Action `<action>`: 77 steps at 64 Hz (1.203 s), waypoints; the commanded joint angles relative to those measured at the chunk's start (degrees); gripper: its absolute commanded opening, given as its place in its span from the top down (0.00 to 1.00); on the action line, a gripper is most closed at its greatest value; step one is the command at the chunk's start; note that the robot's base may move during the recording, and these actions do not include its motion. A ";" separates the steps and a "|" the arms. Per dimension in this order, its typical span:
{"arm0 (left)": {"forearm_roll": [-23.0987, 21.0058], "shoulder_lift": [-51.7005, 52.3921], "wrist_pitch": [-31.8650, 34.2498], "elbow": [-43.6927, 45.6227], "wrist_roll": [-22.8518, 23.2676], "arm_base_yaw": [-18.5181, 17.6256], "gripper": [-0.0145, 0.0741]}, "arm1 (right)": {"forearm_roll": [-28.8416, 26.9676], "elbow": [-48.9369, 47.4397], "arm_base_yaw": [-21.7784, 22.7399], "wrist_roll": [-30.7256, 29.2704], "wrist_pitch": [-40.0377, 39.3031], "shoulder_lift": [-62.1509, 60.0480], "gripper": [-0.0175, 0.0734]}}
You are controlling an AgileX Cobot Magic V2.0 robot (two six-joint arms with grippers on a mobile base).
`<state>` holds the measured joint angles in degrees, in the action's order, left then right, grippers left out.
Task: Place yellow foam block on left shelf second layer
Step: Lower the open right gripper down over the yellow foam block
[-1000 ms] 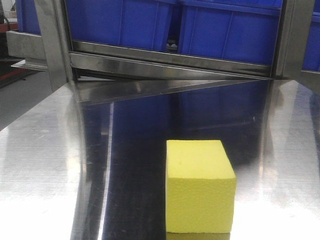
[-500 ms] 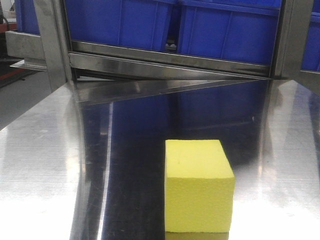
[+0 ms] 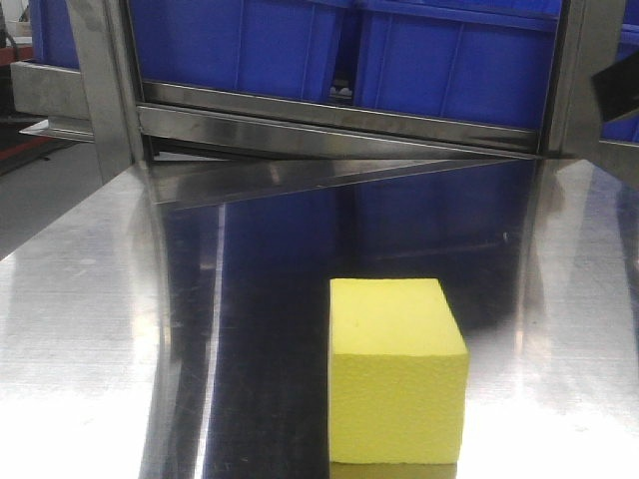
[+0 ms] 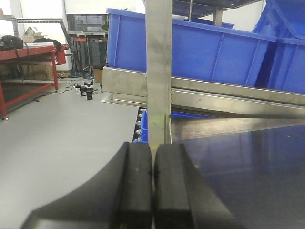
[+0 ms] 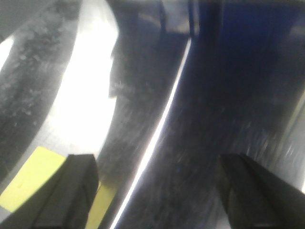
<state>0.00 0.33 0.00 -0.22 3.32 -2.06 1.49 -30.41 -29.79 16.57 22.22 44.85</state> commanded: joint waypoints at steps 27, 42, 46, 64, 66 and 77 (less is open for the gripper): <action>-0.32 1.15 4.68 -1.53 0.19 -0.31 0.70 | 10.17 -25.77 -13.36 37.05 28.77 24.16 0.12; -0.32 1.15 4.68 -1.53 0.19 -0.31 0.70 | 10.17 -33.88 -19.53 41.05 31.15 34.21 0.12; -0.32 1.15 4.68 -1.53 0.19 -0.31 0.70 | 10.17 -35.43 -21.26 41.28 31.19 36.11 0.12; -0.32 1.15 4.68 -1.53 0.19 -0.31 0.70 | 10.17 -37.74 -23.23 42.24 32.43 40.01 0.12; -0.32 1.15 4.68 -1.53 0.19 -0.31 0.70 | 10.17 -37.74 -23.23 42.24 32.58 40.01 0.12; -0.32 1.15 4.68 -1.53 0.19 -0.31 0.70 | 10.17 -37.64 -23.53 42.18 32.99 40.08 0.12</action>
<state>0.00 0.33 0.00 -0.22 3.32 -2.06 10.00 -66.22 -52.99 58.70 55.67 86.85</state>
